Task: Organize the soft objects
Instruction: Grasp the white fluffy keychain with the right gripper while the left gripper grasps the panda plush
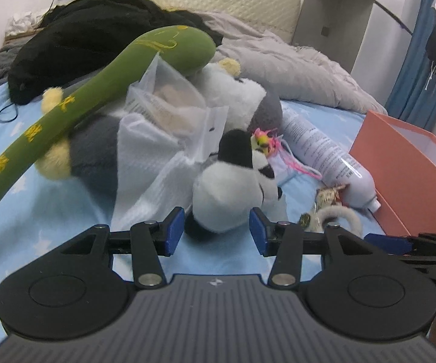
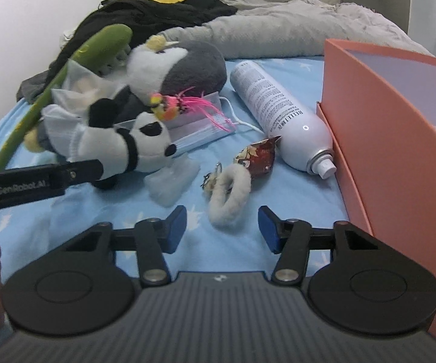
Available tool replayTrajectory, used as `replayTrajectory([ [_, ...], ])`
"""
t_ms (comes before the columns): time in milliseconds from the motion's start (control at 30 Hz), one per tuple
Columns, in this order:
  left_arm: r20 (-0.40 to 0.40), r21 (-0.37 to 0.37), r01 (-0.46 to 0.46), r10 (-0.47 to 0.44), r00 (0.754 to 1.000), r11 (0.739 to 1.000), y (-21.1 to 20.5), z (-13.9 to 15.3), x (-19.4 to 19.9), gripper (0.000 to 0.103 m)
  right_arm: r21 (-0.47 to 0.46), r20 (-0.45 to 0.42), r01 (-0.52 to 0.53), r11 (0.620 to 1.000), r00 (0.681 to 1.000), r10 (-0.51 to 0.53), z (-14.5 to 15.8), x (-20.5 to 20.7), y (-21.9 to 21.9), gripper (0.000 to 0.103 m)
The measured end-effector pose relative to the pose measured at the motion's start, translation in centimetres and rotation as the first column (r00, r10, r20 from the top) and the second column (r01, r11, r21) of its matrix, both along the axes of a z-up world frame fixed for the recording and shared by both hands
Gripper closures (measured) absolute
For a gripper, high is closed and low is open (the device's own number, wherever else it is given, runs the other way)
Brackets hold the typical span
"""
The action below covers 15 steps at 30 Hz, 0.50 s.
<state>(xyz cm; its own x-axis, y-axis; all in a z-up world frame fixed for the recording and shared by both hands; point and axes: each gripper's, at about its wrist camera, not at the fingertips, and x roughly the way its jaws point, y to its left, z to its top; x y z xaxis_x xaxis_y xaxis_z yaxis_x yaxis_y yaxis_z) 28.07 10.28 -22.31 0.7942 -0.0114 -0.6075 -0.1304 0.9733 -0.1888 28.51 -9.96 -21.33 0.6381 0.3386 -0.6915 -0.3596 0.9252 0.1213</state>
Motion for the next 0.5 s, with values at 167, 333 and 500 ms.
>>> replayTrajectory([
  [167, 0.061, -0.003, 0.005, -0.005, 0.998, 1.000, 0.0, -0.2, 0.7, 0.050, -0.019, 0.023, -0.008, 1.000, 1.000, 0.008, -1.1, 1.1, 0.7, 0.064],
  [333, 0.071, -0.005, 0.034, -0.034, 0.997, 0.999, -0.3, -0.5, 1.1, 0.050, -0.011, 0.000, -0.004, 1.000, 1.000, 0.004, -2.1, 1.7, 0.8, 0.079],
  [500, 0.066, -0.097, 0.009, -0.003, 0.998, 0.995, -0.1, -0.9, 1.5, 0.053, -0.010, 0.017, -0.012, 1.000, 1.000, 0.012, -2.2, 1.4, 1.0, 0.081],
])
